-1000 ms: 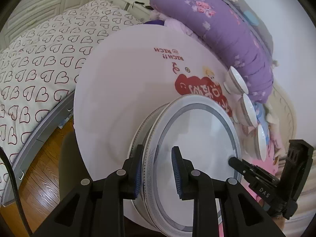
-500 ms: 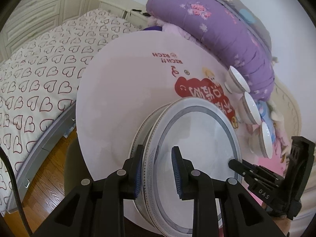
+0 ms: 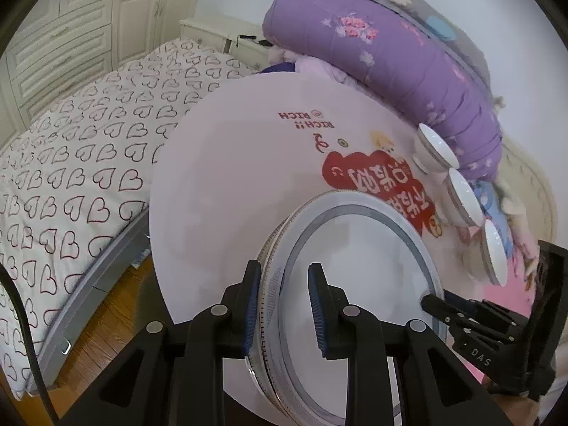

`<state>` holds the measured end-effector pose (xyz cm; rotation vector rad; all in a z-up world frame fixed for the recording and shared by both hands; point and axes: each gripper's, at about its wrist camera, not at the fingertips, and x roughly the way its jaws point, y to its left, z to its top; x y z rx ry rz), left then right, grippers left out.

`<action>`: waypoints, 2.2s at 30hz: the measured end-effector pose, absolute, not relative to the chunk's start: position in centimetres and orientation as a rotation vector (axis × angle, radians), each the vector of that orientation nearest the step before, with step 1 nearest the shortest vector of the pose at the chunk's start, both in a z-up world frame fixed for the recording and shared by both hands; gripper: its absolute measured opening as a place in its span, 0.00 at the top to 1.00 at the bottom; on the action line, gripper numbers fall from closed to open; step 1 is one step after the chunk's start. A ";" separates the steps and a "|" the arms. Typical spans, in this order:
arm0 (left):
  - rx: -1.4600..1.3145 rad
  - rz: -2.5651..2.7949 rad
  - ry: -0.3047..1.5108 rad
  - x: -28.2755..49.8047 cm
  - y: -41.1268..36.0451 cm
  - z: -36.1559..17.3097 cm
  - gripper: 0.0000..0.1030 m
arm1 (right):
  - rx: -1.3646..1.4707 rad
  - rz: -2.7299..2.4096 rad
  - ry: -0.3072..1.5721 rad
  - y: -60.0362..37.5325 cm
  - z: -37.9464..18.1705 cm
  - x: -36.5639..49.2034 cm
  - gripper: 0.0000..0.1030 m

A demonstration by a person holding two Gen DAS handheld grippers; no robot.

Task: Organize plates and bowls
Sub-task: 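Set the plate stack down at the table rim and open both tools, then move both tools toward the row of white bowls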

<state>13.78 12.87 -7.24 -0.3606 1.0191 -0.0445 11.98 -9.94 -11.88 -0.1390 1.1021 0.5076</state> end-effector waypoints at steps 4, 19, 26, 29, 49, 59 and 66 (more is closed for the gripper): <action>-0.361 -0.046 1.028 14.0 13.3 -7.5 0.79 | -0.141 0.508 1.102 -9.8 -11.9 12.0 0.74; -0.371 -0.064 1.060 15.1 14.1 -7.6 0.34 | 0.003 0.566 1.085 -11.1 -11.7 13.0 0.06; -0.384 -0.047 1.028 15.3 14.3 -6.7 0.01 | 0.117 0.571 1.067 -13.0 -11.2 14.4 0.00; -0.397 -0.045 1.028 15.4 14.4 -6.4 0.01 | 0.168 0.579 1.043 -13.7 -10.5 14.8 0.00; -0.304 -0.030 0.803 14.0 12.5 2.0 0.01 | 0.244 0.590 0.814 -15.4 -2.4 16.3 0.00; -0.233 -0.085 0.676 12.9 9.2 6.0 0.01 | 0.233 0.521 0.687 -19.1 2.3 16.2 0.00; -0.246 -0.164 0.672 14.1 6.7 5.9 0.01 | 0.223 0.391 0.628 -24.6 4.2 16.1 0.00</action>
